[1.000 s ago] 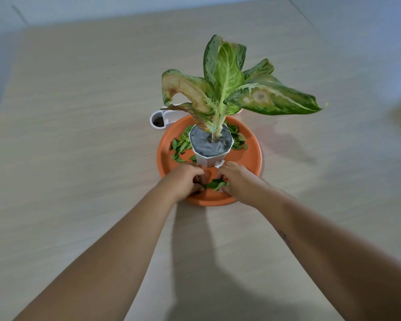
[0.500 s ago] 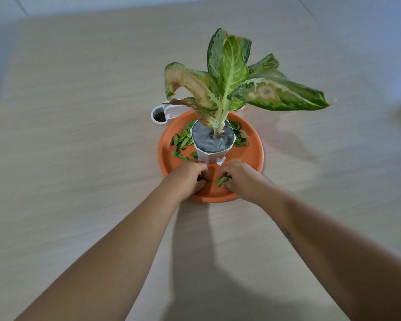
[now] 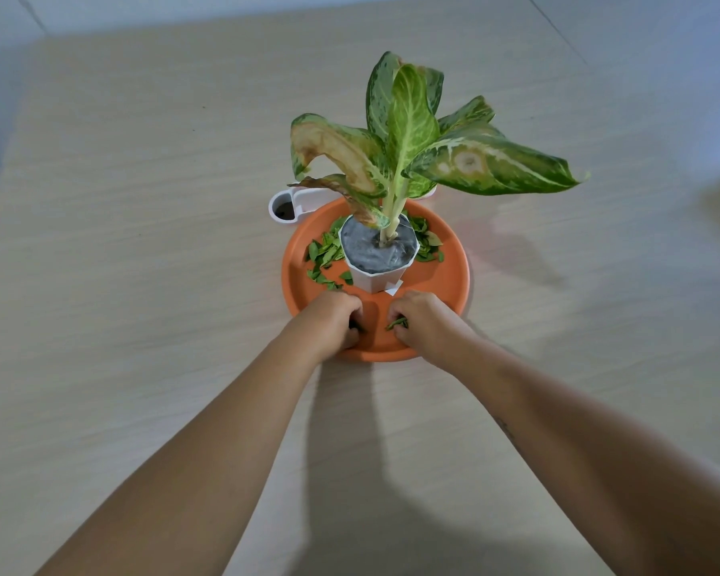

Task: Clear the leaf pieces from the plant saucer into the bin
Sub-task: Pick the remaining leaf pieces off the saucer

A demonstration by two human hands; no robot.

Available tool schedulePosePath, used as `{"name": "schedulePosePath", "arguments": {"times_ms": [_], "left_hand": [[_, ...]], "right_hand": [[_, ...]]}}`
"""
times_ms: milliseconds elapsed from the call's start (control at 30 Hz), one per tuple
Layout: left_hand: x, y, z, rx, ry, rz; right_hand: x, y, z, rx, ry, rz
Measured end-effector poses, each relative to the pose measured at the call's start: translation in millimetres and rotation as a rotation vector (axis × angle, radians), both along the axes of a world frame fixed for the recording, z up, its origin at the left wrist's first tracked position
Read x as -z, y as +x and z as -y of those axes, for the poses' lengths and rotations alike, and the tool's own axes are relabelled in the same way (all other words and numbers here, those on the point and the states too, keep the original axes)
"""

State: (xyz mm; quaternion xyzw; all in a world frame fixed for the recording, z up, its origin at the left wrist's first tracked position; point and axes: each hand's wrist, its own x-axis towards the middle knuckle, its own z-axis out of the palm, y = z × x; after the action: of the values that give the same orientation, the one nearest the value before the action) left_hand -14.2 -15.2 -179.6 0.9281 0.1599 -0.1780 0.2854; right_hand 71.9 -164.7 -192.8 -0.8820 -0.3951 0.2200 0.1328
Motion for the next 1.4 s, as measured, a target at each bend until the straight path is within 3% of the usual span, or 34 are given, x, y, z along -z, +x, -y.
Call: {"name": "schedulePosePath", "arguments": {"times_ms": [200,300,467,600,733,867,1000,1067,1267,1400], "left_hand": [[-4.0,-5.1,-4.4,-0.314,-0.238,0.098],[-10.1,-7.0,-7.5,-0.419,-0.301,0.169],[-19.0,-7.4,-11.9,-0.192,-0.180,-0.012],[-22.7,-4.3,-3.5,-0.041,-0.101,-0.136],[-22.9,0.7,-0.9,-0.021,-0.045,-0.185],[-19.1,3.0,0.5,0.004,-0.034,-0.178],[-18.6,5.4,1.6,-0.088,-0.095,-0.153],[-15.4,3.9,3.3,-0.216,-0.184,-0.110],[-5.9,-0.6,4.2,-0.566,-0.490,0.064],[-8.0,-1.9,8.8,-0.626,-0.550,0.100]], "right_hand": [[-17.7,12.9,6.3,0.513,0.229,-0.330],[-26.9,13.2,12.2,0.646,0.298,-0.470],[-25.1,11.0,12.9,0.402,0.091,-0.250],[-14.9,1.4,7.3,0.225,0.015,-0.191],[-13.7,-7.8,0.2,0.174,-0.058,-0.123],[-13.3,-14.3,-3.3,0.147,-0.001,-0.097],[-17.3,-9.4,-6.1,0.106,-0.039,-0.097],[-17.2,-3.2,-5.0,0.152,-0.010,-0.138],[-23.9,11.8,12.6,0.616,0.284,-0.447],[-33.3,14.0,22.7,0.747,0.393,-0.594]]}}
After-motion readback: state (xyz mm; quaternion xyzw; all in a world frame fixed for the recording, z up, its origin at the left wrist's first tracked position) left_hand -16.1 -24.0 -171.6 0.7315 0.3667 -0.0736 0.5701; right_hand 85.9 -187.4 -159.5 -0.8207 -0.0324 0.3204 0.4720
